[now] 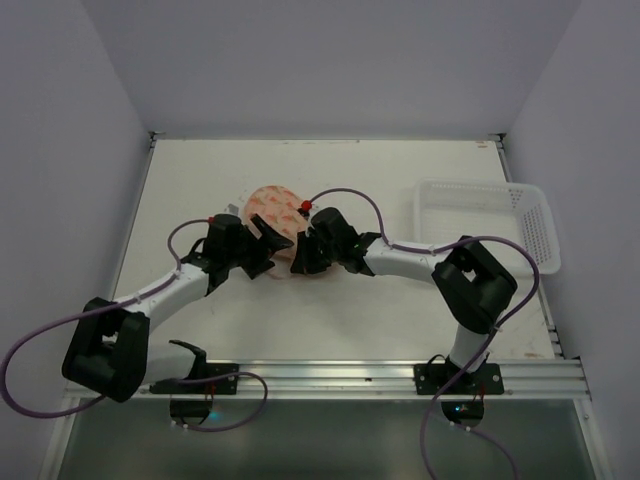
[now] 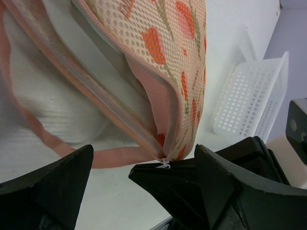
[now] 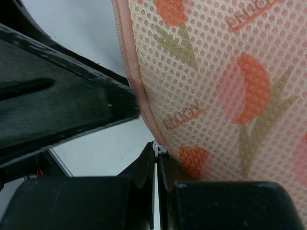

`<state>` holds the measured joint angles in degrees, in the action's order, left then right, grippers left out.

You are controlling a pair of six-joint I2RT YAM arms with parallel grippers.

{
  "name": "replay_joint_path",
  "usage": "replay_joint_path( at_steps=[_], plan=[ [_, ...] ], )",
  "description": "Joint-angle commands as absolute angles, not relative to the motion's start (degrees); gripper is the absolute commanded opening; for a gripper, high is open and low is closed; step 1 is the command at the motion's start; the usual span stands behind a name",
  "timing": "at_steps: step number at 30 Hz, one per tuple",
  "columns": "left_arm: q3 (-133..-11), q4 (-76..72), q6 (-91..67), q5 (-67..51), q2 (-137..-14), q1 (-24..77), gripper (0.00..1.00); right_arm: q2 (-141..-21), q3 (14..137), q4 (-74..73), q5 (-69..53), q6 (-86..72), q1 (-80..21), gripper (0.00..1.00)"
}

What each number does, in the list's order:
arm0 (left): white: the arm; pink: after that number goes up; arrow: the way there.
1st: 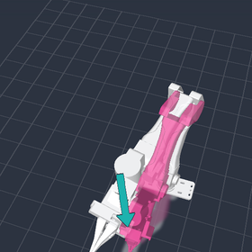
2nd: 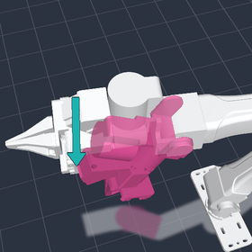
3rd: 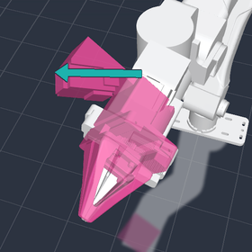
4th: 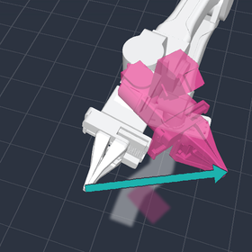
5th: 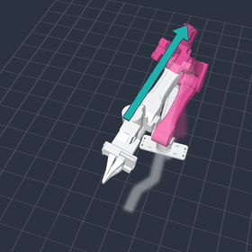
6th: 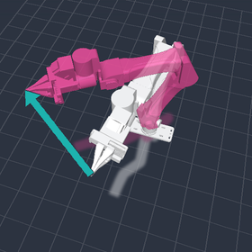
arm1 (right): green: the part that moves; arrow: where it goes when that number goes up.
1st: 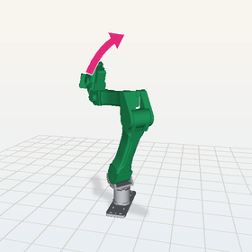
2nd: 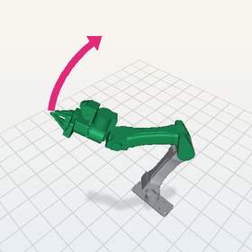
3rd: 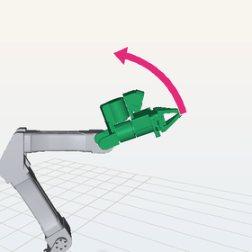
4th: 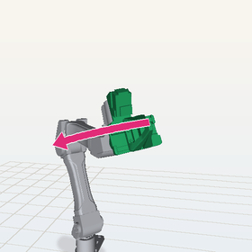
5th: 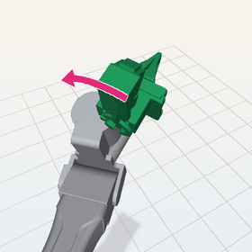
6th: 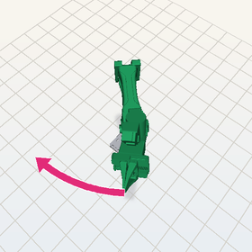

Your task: Unzip the laundry bag and remove the bra

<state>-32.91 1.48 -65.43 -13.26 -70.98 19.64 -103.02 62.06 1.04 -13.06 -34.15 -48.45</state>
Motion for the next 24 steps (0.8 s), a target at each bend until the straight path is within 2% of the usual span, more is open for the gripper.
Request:
replay_joint_path(
  at_steps=[1,4,6,10,11,12,13,14,19,24],
  plan=[
    [-32.7,-6.9,-68.1,-13.2,-73.8,21.5,0.88,-103.0,63.5,3.5,-13.9,-35.0,-48.8,0.00],
    [-33.7,-7.0,-67.9,-11.9,-75.8,22.8,0.86,-102.5,63.3,3.5,-13.6,-35.1,-48.8,0.00],
    [-33.7,-7.0,-68.0,-11.4,-77.2,23.2,0.81,-102.0,62.9,3.5,-13.5,-35.2,-48.8,0.00],
    [-33.1,-7.7,-67.9,-12.5,-79.6,23.4,0.53,-100.4,61.0,3.5,-12.2,-35.2,-48.7,0.00],
    [-33.0,-7.7,-67.7,-13.0,-79.9,23.4,0.38,-99.9,60.4,3.5,-11.9,-35.2,-48.8,0.00],
    [-33.0,-7.7,-67.5,-13.1,-80.0,23.4,0.28,-99.4,58.7,3.7,-11.9,-35.3,-48.7,0.00],
    [-33.0,-7.5,-67.1,-13.1,-79.9,23.3,0.10,-98.4,57.8,3.7,-11.2,-35.3,-48.7,0.00],
    [-33.1,-6.9,-66.0,-12.5,-79.7,23.3,0.02,-97.6,56.8,3.6,-9.6,-35.2,-48.6,0.00],
    [-34.9,-2.1,-60.0,-10.5,-77.7,21.0,0.00,-90.5,48.3,3.4,-7.4,-34.8,-45.7,0.00],
    [-40.2,2.2,-48.8,-14.8,-81.5,16.9,0.00,-84.0,40.5,2.4,-5.3,-34.2,-41.9,0.00]
  ],
)
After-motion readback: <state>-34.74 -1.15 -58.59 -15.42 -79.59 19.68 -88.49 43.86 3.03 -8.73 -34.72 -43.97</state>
